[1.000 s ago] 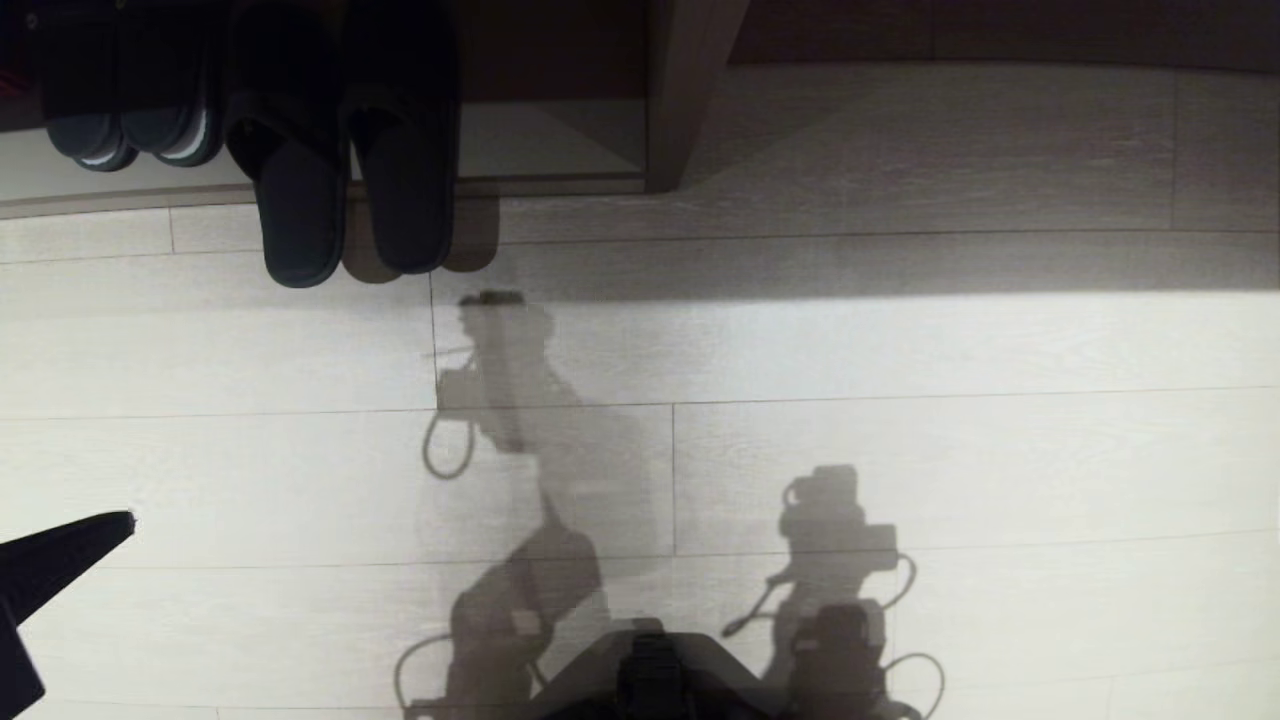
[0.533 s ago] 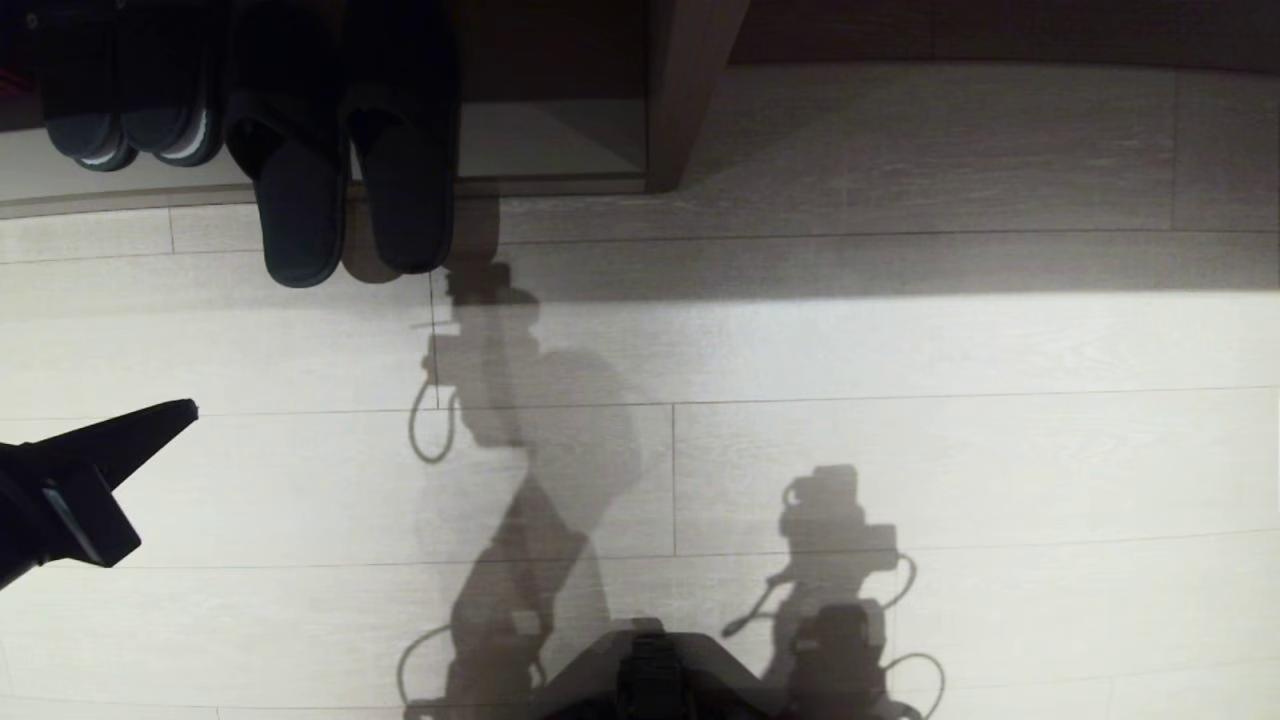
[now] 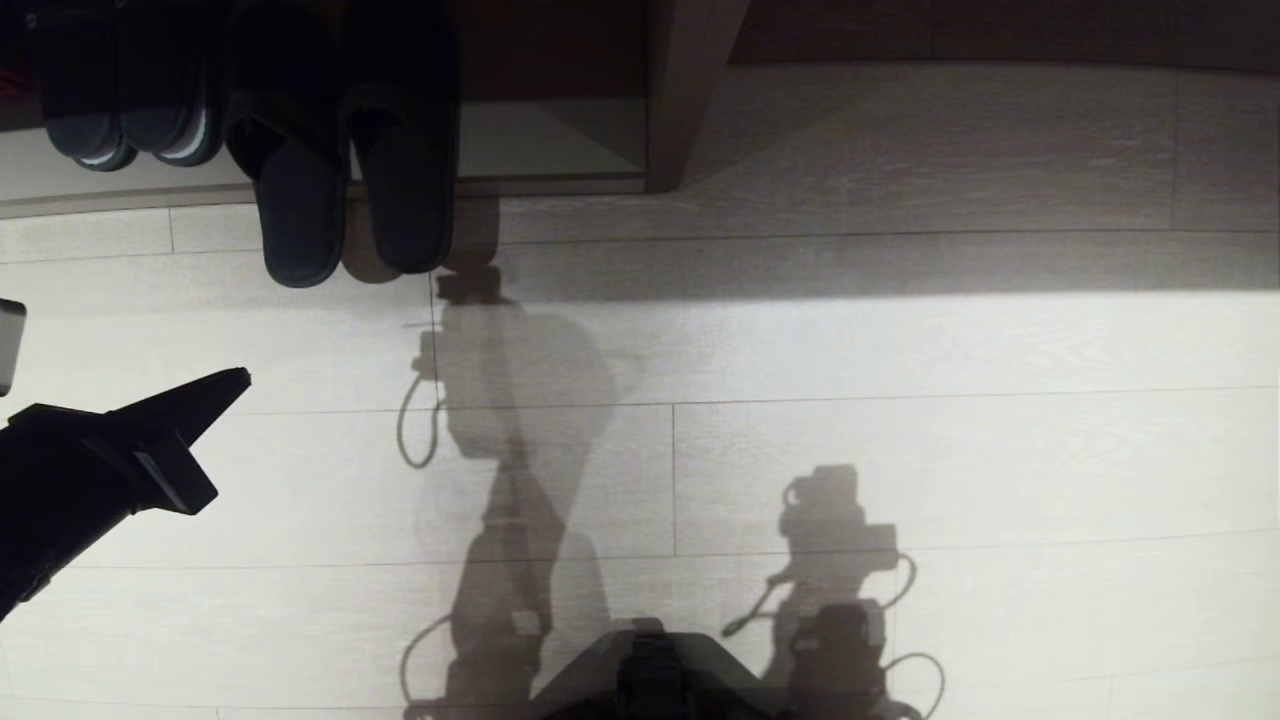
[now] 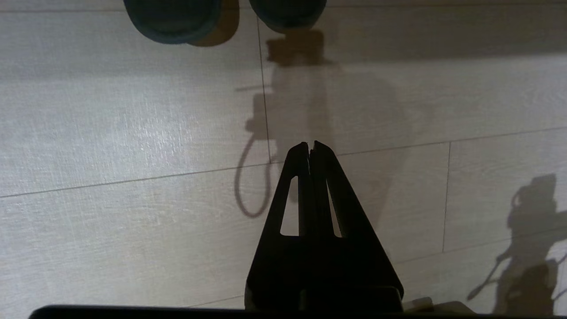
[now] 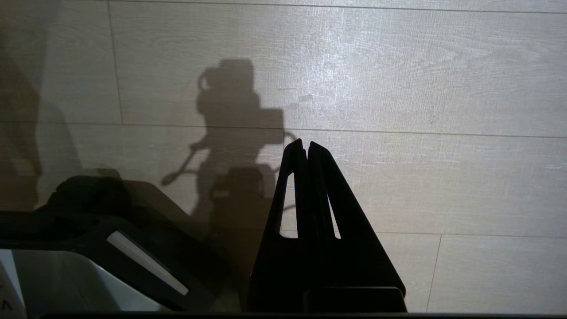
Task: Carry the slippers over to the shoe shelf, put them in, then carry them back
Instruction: Pick up the slippers in the shoe cabinet
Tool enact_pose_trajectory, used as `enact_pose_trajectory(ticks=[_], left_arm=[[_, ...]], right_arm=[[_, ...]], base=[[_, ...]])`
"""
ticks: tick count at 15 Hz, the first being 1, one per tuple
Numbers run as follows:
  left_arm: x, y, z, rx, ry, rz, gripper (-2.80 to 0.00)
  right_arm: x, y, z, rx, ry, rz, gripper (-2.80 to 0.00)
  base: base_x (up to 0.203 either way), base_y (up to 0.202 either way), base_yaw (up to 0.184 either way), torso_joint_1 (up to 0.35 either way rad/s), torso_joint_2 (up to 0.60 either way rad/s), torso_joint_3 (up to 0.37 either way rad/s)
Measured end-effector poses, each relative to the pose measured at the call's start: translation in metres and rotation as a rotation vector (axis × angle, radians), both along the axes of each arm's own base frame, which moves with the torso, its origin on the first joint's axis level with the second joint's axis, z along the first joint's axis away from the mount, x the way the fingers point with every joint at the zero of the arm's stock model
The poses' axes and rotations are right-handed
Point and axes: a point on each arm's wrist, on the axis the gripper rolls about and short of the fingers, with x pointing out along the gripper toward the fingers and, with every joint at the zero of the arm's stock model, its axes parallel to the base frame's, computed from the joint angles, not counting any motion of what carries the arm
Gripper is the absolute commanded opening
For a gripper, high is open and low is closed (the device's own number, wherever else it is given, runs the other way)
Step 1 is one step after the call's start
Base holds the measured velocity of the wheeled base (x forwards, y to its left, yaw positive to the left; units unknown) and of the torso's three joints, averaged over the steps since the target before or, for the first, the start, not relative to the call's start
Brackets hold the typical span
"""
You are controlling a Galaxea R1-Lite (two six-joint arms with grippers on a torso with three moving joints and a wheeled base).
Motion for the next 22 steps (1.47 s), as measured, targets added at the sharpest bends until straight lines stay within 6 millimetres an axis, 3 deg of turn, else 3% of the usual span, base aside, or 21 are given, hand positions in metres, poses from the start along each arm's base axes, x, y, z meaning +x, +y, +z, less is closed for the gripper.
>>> enact_pose_trajectory(ticks=[7, 8, 22], left_arm=[[0.009, -0.003, -0.006, -0.001, -0.035, -0.017, -2.8], [0.012, -0.004, -0.007, 0.0, -0.051, -0.022, 0.0], [0.039, -0.008, -0.017, -0.045, -0.094, -0.046, 0.0]], right_arm=[[0.0, 0.0, 0.0, 0.0, 0.0, 0.0, -2.8], [0.0, 0.0, 0.0, 0.0, 0.0, 0.0, -2.8], [0.0, 0.0, 0.0, 0.0, 0.0, 0.0, -2.8]], base=[[0.0, 0.0, 0.0, 0.0, 0.0, 0.0], [0.0, 0.0, 0.0, 0.0, 0.0, 0.0], [0.0, 0.0, 0.0, 0.0, 0.0, 0.0]])
